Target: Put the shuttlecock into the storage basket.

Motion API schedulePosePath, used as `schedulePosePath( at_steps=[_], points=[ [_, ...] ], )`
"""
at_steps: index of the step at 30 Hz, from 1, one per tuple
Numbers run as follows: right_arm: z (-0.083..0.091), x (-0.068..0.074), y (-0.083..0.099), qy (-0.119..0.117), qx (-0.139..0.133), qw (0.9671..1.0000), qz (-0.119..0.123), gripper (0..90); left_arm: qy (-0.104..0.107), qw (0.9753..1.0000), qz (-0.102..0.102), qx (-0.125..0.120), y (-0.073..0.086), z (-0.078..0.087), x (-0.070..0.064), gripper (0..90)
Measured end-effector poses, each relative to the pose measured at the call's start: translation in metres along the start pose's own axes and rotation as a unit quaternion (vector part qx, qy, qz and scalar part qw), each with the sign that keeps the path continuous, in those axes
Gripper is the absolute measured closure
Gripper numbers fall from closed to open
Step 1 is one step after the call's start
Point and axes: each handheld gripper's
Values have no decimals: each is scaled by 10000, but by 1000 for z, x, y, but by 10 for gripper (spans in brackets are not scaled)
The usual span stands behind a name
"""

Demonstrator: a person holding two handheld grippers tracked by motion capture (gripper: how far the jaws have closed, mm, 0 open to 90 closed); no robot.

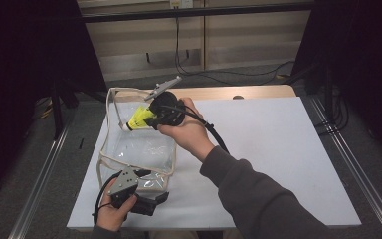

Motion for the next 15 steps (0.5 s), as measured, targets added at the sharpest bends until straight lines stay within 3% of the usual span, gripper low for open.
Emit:
schedulePosePath(
  at_steps=[15],
  points=[
    [-22, 5, -6, 51, 95, 9999, -28, 797, 53, 10000, 57, -29, 0, -1, -1, 30]
  ],
)
Point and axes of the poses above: each handheld gripper's, and its own axes: z roughly backward along the jaws, y roughly out of its underside, x roughly to its left, and after that the axes turned 7 degrees about x, right-handed
